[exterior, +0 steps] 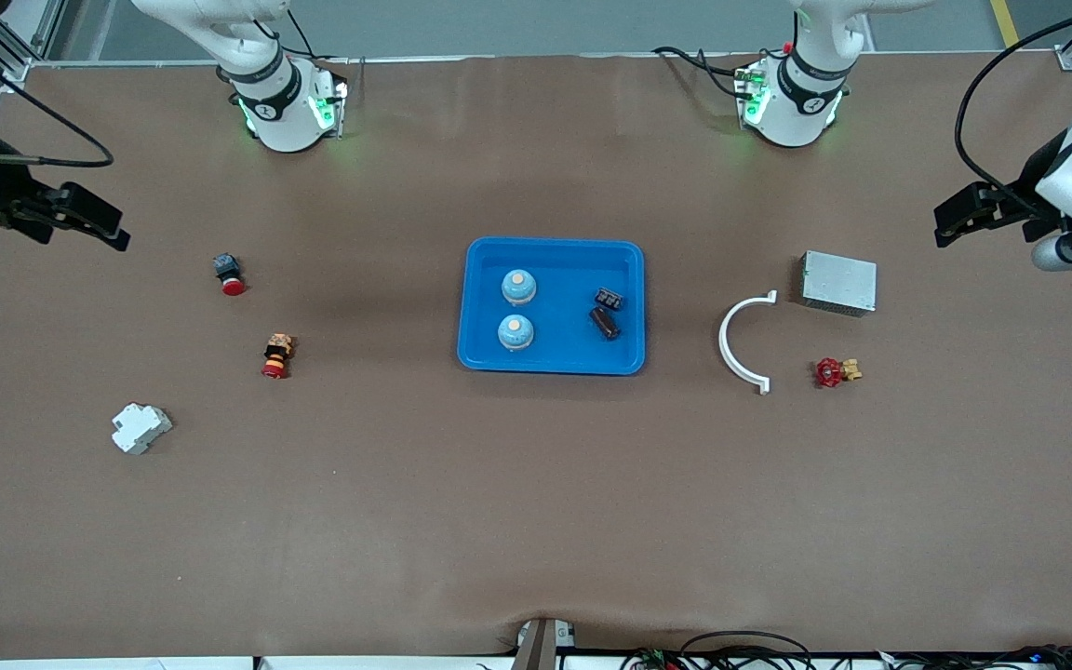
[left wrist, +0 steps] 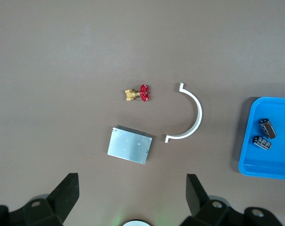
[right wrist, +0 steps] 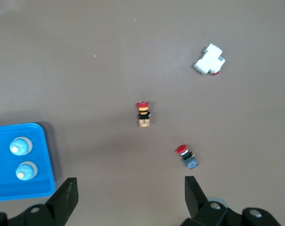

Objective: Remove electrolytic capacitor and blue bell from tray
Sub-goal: 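Move the right gripper toward the tray while the left gripper follows, then grasp a blue bell with the right gripper while the left grasps a capacitor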

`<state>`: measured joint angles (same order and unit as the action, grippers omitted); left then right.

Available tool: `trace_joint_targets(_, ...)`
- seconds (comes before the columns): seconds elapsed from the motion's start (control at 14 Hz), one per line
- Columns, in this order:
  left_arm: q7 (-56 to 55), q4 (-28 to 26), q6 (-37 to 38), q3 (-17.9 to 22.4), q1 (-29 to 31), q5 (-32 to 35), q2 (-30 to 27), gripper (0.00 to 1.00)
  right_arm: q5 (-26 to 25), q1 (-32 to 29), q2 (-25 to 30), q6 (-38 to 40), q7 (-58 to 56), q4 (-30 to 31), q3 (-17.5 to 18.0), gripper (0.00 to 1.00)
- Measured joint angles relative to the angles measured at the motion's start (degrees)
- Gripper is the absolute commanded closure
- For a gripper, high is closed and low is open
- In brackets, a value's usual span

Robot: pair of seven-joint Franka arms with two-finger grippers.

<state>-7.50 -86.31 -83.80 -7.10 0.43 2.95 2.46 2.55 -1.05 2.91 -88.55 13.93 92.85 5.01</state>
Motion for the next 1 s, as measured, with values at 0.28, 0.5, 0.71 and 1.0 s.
trace_joint_targets(0.28, -1.89, 0.01, 0.0, -0.65, -1.5, -0.01, 2.3, 0.0, 0.14, 7.46, 1.7, -3.27, 13.78, 4.86, 0.38, 0.0)
trace_joint_targets(0.5, -3.25, -0.01, -0.03, -1.04, -2.45, -0.25, 4.03, 0.0, 0.42, 14.16, 2.68, -9.13, 26.36, 10.72, 0.58, 0.0)
trace_joint_targets(0.71, -8.33, -0.46, -0.38, -1.23, -5.14, -0.34, 5.13, 0.0, 0.47, 22.91, 2.48, -20.21, 40.33, 17.58, 0.75, 0.0)
trace_joint_targets(1.0, -16.25, -3.26, -2.59, -1.46, -10.2, -0.34, 5.4, 0.0, 0.47, 29.59, -2.44, -30.17, 51.56, 22.03, 0.73, 0.0)
